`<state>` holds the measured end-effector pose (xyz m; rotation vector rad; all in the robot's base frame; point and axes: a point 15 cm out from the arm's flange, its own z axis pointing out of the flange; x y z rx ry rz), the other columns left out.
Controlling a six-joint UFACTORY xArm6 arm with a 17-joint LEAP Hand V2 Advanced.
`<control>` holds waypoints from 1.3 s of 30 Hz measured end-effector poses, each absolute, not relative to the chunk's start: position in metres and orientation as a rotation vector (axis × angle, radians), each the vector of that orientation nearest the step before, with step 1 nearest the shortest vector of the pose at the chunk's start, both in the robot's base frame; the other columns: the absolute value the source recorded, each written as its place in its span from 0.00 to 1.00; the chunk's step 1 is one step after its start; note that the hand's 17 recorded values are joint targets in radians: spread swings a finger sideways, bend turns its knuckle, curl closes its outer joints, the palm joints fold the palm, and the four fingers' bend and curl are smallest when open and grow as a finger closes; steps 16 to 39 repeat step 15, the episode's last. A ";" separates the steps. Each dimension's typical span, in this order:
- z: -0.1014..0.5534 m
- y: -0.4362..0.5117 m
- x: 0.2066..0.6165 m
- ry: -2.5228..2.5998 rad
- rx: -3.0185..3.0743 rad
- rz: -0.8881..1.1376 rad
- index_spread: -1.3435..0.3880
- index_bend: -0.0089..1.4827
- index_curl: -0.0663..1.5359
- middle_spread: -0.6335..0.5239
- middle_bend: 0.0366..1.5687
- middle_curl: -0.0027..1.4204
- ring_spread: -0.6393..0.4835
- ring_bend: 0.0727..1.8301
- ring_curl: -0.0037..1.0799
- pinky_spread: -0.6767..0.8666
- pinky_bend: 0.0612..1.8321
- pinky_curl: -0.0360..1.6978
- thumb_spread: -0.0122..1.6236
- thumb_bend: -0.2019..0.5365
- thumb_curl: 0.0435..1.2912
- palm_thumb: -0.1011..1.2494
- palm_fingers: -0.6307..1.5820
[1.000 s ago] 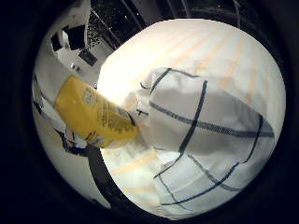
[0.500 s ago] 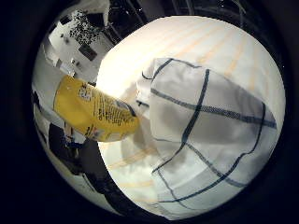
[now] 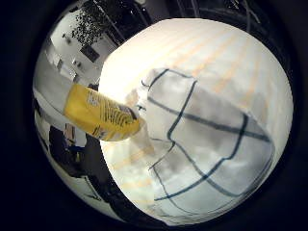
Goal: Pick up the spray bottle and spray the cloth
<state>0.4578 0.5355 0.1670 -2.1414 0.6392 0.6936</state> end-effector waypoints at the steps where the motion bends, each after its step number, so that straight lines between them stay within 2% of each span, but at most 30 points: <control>1: 0.169 0.531 0.459 0.641 -2.141 0.697 0.59 0.12 0.27 0.56 0.19 0.25 0.58 0.33 0.26 0.71 0.27 0.30 0.65 0.24 0.34 0.60 0.38; 15: 0.191 0.496 0.446 0.666 -2.140 0.694 0.61 0.12 0.26 0.56 0.14 0.25 0.60 0.28 0.25 0.70 0.24 0.23 0.67 0.24 0.33 0.60 0.40; 39: 0.191 0.496 0.446 0.666 -2.140 0.694 0.61 0.12 0.26 0.56 0.14 0.25 0.60 0.28 0.25 0.70 0.24 0.23 0.67 0.24 0.33 0.60 0.40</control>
